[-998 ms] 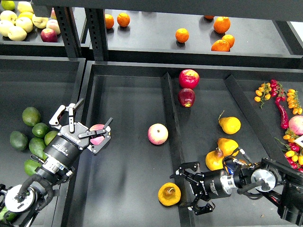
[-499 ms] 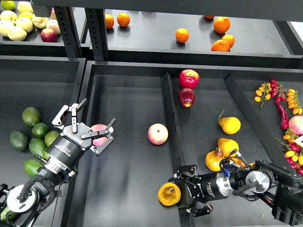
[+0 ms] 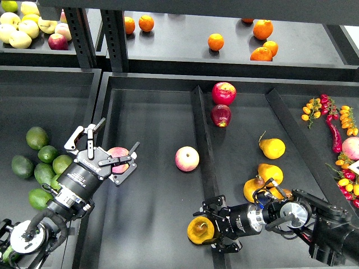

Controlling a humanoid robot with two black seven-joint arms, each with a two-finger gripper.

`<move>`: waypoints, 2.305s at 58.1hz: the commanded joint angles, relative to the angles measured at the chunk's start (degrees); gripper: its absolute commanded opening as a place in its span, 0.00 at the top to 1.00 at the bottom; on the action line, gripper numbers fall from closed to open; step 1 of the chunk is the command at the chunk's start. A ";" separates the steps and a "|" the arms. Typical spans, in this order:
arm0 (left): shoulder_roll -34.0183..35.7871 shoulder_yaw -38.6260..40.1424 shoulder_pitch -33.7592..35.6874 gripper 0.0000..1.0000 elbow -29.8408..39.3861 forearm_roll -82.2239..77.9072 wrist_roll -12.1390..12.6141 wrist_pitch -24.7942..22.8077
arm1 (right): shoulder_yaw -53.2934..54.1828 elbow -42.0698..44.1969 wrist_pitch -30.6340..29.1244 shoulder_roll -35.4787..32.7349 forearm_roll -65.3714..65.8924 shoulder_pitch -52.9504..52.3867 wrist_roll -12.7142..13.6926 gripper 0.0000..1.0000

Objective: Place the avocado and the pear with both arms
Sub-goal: 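Lower the right gripper around the pear and close it, then lift the pear and carry it into the yellow fruit bin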

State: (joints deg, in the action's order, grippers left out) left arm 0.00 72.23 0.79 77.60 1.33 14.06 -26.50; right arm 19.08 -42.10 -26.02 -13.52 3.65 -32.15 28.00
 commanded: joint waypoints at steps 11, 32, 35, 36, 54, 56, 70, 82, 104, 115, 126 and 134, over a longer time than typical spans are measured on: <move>0.00 0.01 -0.08 0.00 0.00 -0.01 -0.08 0.04 | 0.16 1.67 0.18 1.30 -0.22 0.25 0.00 0.40; 0.00 -0.07 -0.08 0.00 0.00 -0.18 -0.08 0.04 | 0.96 2.72 0.36 1.57 -0.31 0.42 0.00 0.58; 0.00 -0.07 -0.08 0.00 0.00 -0.27 -0.08 0.04 | 0.96 2.64 0.36 1.57 -0.31 0.42 0.00 0.61; 0.00 -0.07 -0.08 0.00 0.00 -0.27 -0.08 0.04 | 1.04 2.64 0.36 1.57 -0.31 0.42 0.00 0.63; 0.00 0.01 -0.17 0.00 -0.08 -0.27 -0.08 0.04 | 2.80 1.41 -0.26 1.57 -0.75 0.51 0.00 0.80; 0.00 0.01 -0.17 0.00 -0.08 -0.27 -0.08 0.04 | 3.85 1.06 -0.34 1.57 -0.75 0.42 0.00 0.84; 0.00 -0.07 -0.70 0.00 0.00 -0.27 -0.08 0.04 | 9.56 -3.16 0.27 1.39 -0.92 0.42 0.00 0.86; 0.00 -0.07 -0.70 0.00 0.09 -0.36 -0.08 0.04 | 14.05 -5.27 0.27 -0.19 -0.92 0.25 0.00 0.86; 0.00 -0.07 -1.14 0.00 0.09 -0.36 -0.08 -0.05 | 15.46 -11.95 -0.34 -14.51 -1.63 3.58 0.00 0.86; 0.00 -0.07 -1.14 0.00 0.27 -0.36 -0.08 -0.14 | 15.46 -12.57 -0.52 -17.59 -0.66 9.21 0.00 0.85; 0.00 -0.07 -1.14 0.00 0.35 -0.36 -0.08 -0.14 | 15.90 -8.53 -0.43 -16.28 0.57 10.09 0.00 0.84; 0.00 -0.07 -1.23 0.00 0.44 -0.36 -0.08 -0.14 | 15.99 -6.59 -0.43 -14.78 1.62 10.18 0.00 0.83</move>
State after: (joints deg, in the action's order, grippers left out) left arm 0.00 72.15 -0.43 77.95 0.96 13.97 -26.63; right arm 34.99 -50.11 -26.51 -29.28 4.40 -22.05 28.00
